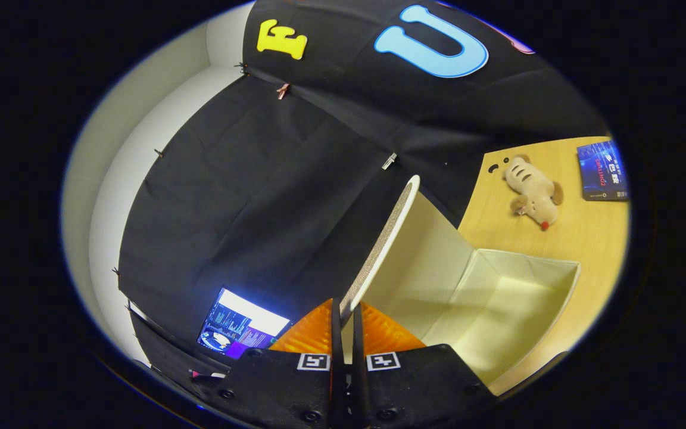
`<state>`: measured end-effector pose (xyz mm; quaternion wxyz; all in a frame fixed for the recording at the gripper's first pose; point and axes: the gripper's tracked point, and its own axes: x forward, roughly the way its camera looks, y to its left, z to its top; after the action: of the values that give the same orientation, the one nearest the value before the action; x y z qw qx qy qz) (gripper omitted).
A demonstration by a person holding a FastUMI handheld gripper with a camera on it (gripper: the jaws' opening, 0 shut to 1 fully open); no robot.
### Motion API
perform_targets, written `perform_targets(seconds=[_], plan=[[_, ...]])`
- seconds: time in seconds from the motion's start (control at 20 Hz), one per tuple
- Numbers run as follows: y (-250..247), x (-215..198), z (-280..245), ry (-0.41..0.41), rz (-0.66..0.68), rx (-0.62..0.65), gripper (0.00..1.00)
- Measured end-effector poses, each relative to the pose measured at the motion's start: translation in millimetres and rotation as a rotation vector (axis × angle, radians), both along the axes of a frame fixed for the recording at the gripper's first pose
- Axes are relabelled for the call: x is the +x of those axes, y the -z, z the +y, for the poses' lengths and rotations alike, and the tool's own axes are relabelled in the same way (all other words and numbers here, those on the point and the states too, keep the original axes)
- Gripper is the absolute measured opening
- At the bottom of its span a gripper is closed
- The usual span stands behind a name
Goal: Open the storage box then place both shoes into the box .Put the left shoe in first, then the right shoe, with the right side of both shoes facing outward in a uniform manner.
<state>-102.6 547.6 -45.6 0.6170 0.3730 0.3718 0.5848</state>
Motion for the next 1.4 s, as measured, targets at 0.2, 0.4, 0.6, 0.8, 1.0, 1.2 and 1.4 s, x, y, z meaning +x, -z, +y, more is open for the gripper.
perform_targets(seconds=[0.2,0.4,0.6,0.8,1.0,1.2,1.4], plan=[[-6.6,-4.7,35.6,-0.001,-0.01,-0.004,0.12],[1.9,-6.9,56.6,-0.013,-0.022,-0.03,0.2],[14.0,-13.9,55.1,-0.04,-0.058,-0.065,0.54],[20.7,-16.9,25.5,-0.029,-0.162,-0.083,0.88],[43.4,-4.3,-23.8,0.056,-0.243,-0.176,0.97],[83.8,19.6,-94.5,0.173,-0.236,-0.316,0.97],[143.5,43.6,-176.6,0.302,-0.192,-0.474,0.97]])
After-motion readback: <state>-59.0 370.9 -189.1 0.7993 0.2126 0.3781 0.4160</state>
